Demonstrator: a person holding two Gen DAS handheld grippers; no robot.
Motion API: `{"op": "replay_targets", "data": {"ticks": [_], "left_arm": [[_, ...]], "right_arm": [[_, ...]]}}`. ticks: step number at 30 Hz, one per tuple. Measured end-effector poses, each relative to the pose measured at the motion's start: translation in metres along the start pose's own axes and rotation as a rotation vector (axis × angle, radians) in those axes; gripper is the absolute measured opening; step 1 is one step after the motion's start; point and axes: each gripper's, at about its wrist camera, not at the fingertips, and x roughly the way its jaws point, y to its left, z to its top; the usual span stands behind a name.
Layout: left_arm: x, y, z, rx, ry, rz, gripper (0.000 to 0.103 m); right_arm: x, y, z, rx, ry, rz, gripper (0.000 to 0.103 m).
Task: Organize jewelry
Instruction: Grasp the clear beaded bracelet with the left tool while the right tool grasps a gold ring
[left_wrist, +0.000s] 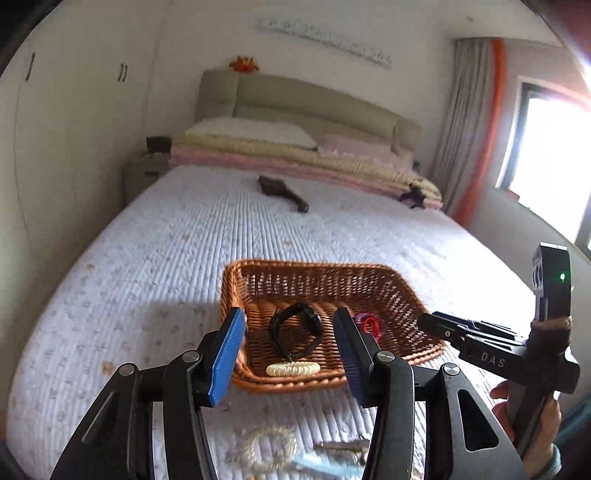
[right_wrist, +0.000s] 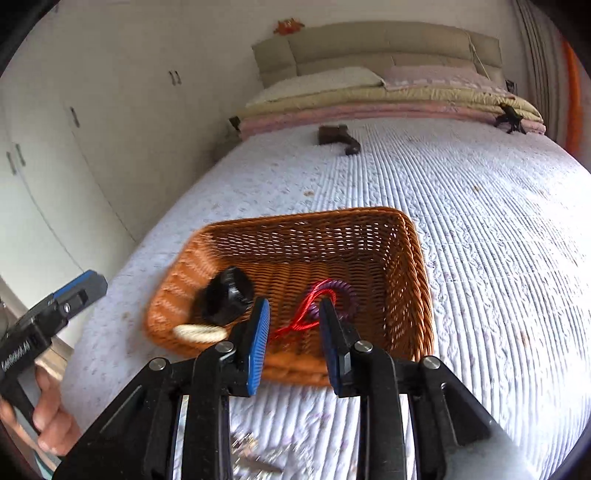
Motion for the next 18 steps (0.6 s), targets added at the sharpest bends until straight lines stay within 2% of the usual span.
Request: {"op": "replay_targets", "data": {"ticks": [7,12,18], "left_arm": [[-0.051,0.017,-0.027,-0.021,-0.044,-0.008,0.052],[-0.059,0.029,-0.064,-0.026,-0.081,0.065,0.052],[-0.019,0.044,-0.092,-0.057,0.033,0.073,0.051]], "right_arm": [[-0.062,0.007,-0.051,-0.002,-0.118,-0.011,0.03],[-0.066,0.011,-0.083,-0.02,-0.124,-0.07,0.03],[-0.038,0.013,-0.11,-0.037,-0.044,-0.107,0.03]]}}
